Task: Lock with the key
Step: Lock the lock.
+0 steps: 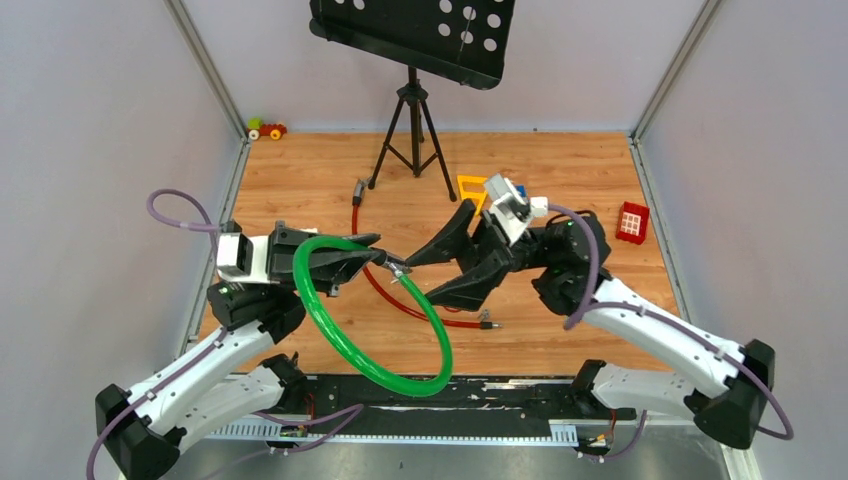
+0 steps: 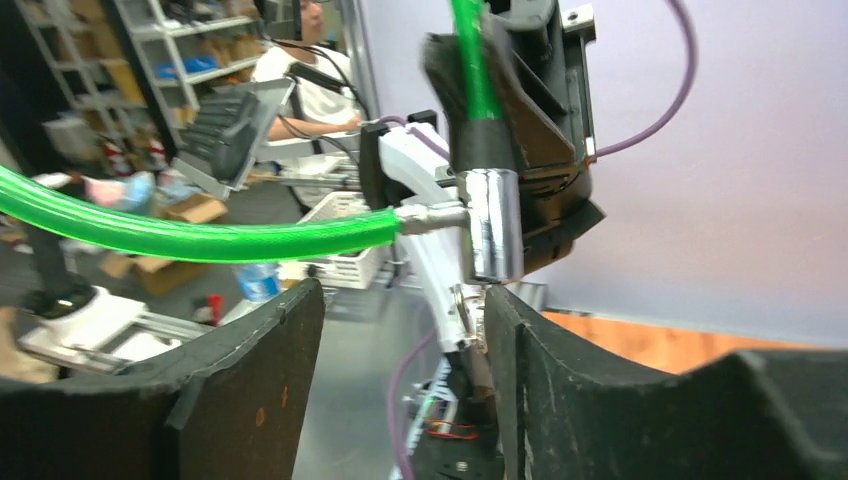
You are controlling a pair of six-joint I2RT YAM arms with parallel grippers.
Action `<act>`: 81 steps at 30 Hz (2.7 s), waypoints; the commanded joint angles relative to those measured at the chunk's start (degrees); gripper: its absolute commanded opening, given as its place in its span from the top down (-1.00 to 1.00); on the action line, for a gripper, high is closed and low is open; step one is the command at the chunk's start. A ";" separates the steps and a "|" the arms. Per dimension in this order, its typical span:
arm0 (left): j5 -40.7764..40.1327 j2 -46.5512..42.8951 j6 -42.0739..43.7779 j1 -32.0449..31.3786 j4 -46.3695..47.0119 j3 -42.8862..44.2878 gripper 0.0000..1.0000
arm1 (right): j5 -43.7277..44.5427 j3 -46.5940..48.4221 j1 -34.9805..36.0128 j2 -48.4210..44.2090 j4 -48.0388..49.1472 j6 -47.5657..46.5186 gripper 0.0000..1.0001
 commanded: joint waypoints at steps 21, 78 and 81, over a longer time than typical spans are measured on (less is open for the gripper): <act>-13.27 -4.06 5.06 0.15 -13.79 0.14 1.00 | 18.40 -8.84 2.06 -15.10 -5.64 -44.35 -0.56; -13.84 -3.95 5.30 0.14 -19.64 0.85 1.00 | 37.11 -0.53 11.82 -4.55 -19.61 -69.13 0.70; -15.57 -4.22 5.34 0.14 -19.63 0.31 1.00 | 35.76 -1.64 11.82 -5.71 -17.68 -68.96 0.20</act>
